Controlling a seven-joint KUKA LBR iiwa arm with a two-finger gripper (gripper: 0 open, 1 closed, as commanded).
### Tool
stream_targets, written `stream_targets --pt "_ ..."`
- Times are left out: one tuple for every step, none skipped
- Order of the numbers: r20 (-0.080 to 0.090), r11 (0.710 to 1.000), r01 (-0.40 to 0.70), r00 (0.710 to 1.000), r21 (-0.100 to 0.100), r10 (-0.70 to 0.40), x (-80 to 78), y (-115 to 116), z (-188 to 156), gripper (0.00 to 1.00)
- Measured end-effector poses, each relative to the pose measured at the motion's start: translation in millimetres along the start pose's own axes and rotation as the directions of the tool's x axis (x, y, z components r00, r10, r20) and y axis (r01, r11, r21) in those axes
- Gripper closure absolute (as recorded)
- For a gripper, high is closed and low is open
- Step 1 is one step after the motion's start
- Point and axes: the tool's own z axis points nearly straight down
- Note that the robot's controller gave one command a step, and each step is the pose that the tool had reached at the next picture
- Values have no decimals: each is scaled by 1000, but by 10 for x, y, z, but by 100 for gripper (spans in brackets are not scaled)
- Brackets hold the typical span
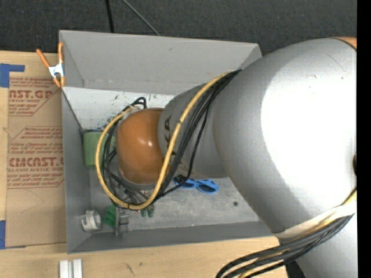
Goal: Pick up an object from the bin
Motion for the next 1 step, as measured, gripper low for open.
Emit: stream_targets --pt "7 1000 -2 1000 -1 2 -24 -5 -43 100"
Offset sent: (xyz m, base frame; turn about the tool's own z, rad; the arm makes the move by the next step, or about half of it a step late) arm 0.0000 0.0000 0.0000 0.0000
